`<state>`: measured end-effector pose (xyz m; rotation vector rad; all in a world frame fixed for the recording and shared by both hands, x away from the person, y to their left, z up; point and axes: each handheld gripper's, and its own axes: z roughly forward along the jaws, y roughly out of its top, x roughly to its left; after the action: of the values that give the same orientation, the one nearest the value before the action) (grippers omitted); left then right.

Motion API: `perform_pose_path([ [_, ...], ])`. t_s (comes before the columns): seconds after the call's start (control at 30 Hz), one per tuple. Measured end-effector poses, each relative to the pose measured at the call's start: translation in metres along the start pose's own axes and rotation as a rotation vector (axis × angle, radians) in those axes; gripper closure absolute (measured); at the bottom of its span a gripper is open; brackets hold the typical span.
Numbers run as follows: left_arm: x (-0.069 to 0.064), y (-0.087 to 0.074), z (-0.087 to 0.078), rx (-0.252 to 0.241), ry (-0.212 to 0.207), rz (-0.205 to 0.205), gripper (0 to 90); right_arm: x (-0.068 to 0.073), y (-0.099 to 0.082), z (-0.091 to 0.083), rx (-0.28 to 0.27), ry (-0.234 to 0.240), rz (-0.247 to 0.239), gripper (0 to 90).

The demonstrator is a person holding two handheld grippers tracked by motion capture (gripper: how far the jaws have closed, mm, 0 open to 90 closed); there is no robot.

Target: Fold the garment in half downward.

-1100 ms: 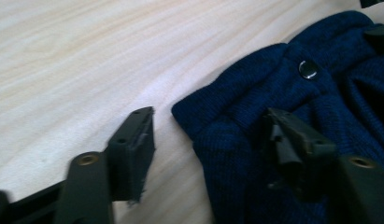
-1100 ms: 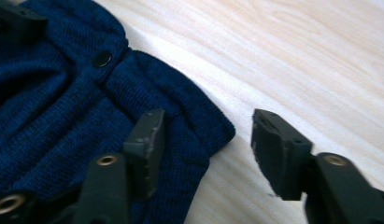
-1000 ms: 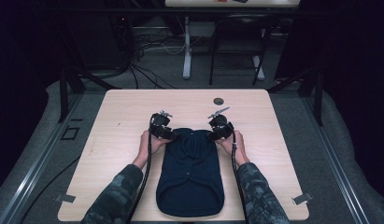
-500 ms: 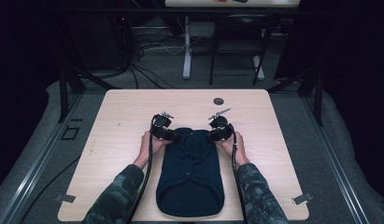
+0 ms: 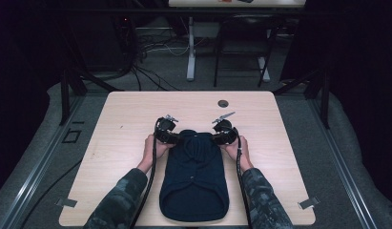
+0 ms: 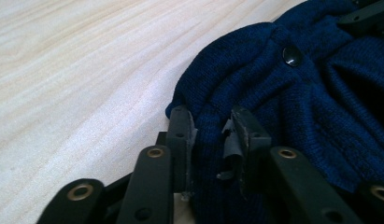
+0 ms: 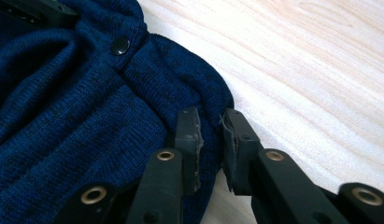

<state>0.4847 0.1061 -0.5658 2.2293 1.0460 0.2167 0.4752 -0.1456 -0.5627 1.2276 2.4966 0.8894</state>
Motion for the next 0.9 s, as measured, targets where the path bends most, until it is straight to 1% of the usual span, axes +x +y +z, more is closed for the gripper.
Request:
perform_pose_path([
  [0.03,-0.001,0.0,0.0,-0.001,0.004,0.004,73.9,0.0,0.0,0.0,-0.007,-0.004,0.004,78.8],
  [0.1,-0.002,0.0,-0.001,-0.005,0.011,0.012,75.2,0.001,0.0,-0.001,-0.005,-0.012,-0.006,79.2],
  [0.13,-0.004,0.0,-0.001,-0.013,0.025,0.021,75.6,0.002,0.0,-0.001,-0.01,-0.018,-0.004,79.5],
  [0.23,-0.004,-0.001,-0.003,-0.023,0.022,0.028,76.2,0.002,0.001,-0.004,-0.006,-0.023,-0.027,80.0],
  [0.27,-0.004,-0.001,-0.004,-0.027,0.021,0.029,76.4,0.003,0.001,-0.005,-0.021,-0.029,-0.022,80.1],
  [0.33,-0.005,-0.001,-0.006,-0.039,0.022,0.032,76.6,0.004,0.001,-0.009,-0.029,-0.034,-0.033,80.3],
  [0.37,-0.005,-0.001,-0.008,-0.046,0.023,0.035,76.7,0.007,0.001,-0.01,-0.047,-0.042,-0.025,80.3],
  [0.4,-0.006,0.0,-0.009,-0.048,0.027,0.043,76.8,0.007,0.002,-0.013,-0.043,-0.046,-0.046,80.4],
  [0.43,-0.007,0.0,-0.011,-0.057,0.031,0.046,76.9,0.008,0.003,-0.014,-0.047,-0.049,-0.057,80.4],
  [0.47,-0.008,0.001,-0.013,-0.063,0.028,0.051,77.0,0.009,0.003,-0.016,-0.053,-0.059,-0.064,80.4],
  [0.53,-0.009,0.002,-0.017,-0.075,0.038,0.067,77.0,0.01,0.005,-0.021,-0.061,-0.064,-0.077,80.4],
  [0.57,-0.01,0.003,-0.02,-0.081,0.042,0.076,77.0,0.012,0.005,-0.023,-0.084,-0.069,-0.077,80.5],
  [0.63,-0.012,0.004,-0.024,-0.096,0.049,0.09,77.0,0.013,0.007,-0.029,-0.077,-0.074,-0.103,80.4],
  [0.67,-0.013,0.005,-0.026,-0.102,0.052,0.096,77.0,0.014,0.008,-0.031,-0.092,-0.082,-0.108,80.5],
  [0.7,-0.014,0.006,-0.028,-0.108,0.054,0.102,77.0,0.015,0.008,-0.034,-0.093,-0.084,-0.12,80.4],
  [0.9,-0.016,0.009,-0.039,-0.148,0.062,0.124,76.9,0.02,0.012,-0.047,-0.138,-0.111,-0.167,80.5],
])
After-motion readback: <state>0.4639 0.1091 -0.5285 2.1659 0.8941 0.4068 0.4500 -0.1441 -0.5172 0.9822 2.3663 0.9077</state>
